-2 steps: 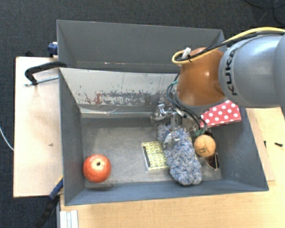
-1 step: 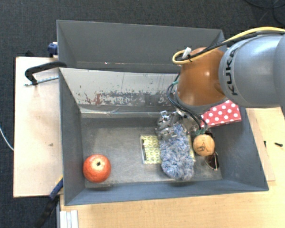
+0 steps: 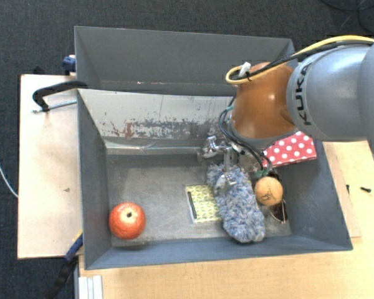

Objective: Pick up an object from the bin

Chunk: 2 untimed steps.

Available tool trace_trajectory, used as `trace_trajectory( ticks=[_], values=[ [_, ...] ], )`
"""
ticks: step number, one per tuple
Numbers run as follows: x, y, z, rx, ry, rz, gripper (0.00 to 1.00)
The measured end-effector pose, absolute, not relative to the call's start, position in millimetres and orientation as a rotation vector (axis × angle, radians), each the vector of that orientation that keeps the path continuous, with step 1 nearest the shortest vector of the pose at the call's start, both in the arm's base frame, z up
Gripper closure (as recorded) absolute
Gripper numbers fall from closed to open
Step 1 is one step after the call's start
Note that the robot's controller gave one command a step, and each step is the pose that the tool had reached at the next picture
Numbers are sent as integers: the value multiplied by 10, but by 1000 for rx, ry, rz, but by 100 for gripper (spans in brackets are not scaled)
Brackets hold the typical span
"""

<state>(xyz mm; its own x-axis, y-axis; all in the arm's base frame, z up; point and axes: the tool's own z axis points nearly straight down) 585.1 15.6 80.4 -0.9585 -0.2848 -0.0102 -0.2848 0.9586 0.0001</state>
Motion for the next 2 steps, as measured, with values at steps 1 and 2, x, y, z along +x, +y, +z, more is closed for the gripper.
trace_trajectory(
  ticks=[1,2],
  values=[
    [5843,149,811,-451,3105,2,100],
    [5851,156,804,-450,3099,3,0]
  ],
)
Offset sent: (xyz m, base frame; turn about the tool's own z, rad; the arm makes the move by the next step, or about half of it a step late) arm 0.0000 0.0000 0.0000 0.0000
